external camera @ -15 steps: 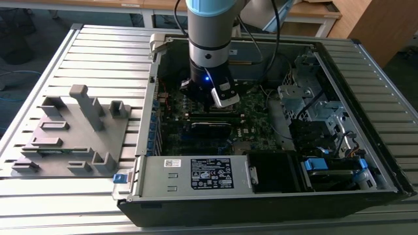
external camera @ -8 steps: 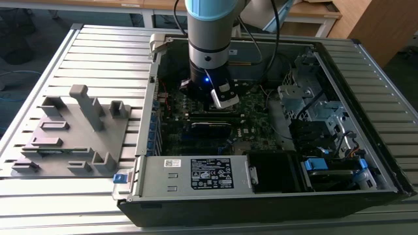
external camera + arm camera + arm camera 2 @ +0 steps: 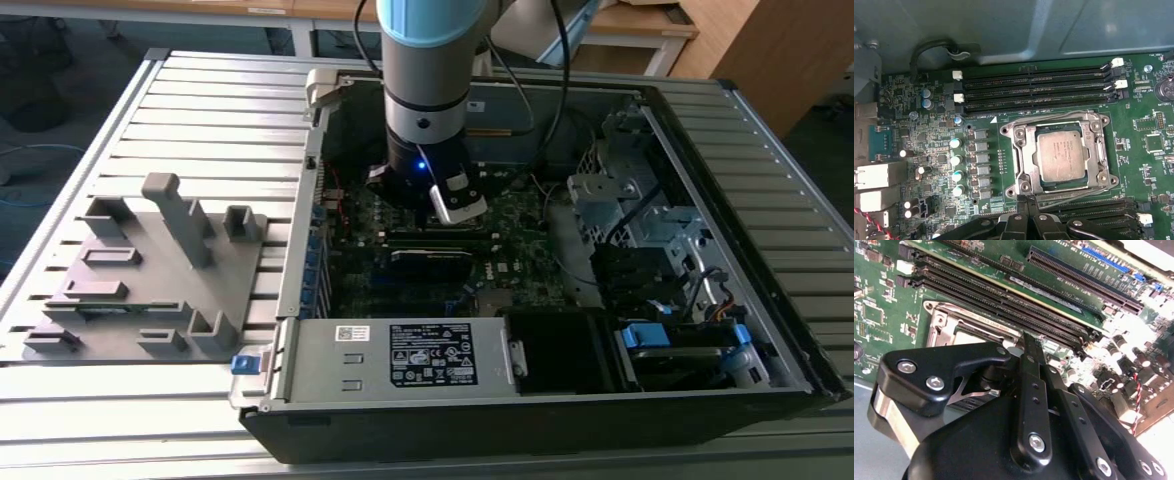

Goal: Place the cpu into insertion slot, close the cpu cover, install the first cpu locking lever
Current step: 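Install the first cpu locking lever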

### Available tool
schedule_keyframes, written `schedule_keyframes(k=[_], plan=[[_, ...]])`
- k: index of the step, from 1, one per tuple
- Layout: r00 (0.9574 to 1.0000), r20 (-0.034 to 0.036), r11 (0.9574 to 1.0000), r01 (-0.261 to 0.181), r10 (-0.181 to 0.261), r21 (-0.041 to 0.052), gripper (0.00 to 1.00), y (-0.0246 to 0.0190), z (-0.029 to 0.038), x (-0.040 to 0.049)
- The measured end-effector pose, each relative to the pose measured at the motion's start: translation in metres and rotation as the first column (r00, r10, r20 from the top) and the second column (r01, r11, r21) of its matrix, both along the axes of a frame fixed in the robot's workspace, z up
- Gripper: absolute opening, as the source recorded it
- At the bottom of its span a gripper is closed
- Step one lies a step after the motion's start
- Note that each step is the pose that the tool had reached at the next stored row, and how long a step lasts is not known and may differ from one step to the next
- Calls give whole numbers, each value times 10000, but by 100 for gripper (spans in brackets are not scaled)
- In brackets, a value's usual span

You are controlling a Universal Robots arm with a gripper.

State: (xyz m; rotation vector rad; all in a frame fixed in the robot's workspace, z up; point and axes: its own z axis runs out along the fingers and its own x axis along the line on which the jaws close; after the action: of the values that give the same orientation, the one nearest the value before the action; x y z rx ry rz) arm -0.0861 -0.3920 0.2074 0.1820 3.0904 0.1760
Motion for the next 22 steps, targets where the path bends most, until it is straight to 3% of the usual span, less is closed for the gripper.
schedule_keyframes(k=[9,22], plan=[[10000,4,10000,-12,12,20,10,-41,0,-12],[10000,4,9995,-24,24,330,10,-40,-70,-72]])
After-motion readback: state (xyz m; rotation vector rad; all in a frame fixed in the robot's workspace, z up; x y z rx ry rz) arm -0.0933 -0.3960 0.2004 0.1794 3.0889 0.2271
